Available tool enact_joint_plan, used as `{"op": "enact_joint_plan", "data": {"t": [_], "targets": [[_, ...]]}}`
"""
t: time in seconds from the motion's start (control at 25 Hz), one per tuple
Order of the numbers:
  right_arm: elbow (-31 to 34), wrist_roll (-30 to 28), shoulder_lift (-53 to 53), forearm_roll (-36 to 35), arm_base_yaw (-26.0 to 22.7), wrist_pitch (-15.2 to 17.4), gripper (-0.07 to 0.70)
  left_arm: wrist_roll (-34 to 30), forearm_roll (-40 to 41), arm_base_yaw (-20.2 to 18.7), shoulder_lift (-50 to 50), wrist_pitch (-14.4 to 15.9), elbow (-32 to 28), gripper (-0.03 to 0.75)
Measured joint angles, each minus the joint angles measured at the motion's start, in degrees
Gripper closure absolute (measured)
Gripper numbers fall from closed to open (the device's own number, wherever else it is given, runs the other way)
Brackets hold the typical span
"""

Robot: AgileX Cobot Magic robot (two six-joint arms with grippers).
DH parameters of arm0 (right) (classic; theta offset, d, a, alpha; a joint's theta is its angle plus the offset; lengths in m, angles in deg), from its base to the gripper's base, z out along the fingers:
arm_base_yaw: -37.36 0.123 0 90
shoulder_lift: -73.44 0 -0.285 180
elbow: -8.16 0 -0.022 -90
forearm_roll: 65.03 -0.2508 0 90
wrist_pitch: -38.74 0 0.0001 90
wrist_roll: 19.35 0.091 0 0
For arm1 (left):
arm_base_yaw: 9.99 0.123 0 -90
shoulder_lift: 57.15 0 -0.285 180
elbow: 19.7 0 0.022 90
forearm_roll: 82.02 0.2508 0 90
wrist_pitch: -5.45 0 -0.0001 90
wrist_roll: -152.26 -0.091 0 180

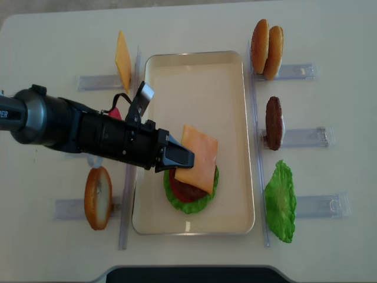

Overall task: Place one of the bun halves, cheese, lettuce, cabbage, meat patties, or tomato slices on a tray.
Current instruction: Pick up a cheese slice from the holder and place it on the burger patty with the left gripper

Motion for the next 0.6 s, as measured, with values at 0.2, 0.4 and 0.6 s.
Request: {"op": "enact_joint_plan", "data": {"t": [0.2,0.4,0.6], "targets": [[0.00,0.00,0.00,0.00,0.00,0.00,0.272,0.06,0.00,0.00,0.01,0.03,0.07,0.685],[0.00,0.00,0.00,0.00,0.00,0.00,0.272,1.15,0.00,0.00,0.06,0.11,0.07,0.564],[0.00,0.00,0.00,0.00,0.00,0.00,0.272,3.11,1.59,0.00,0.06,0.96,0.07,0.319]]}}
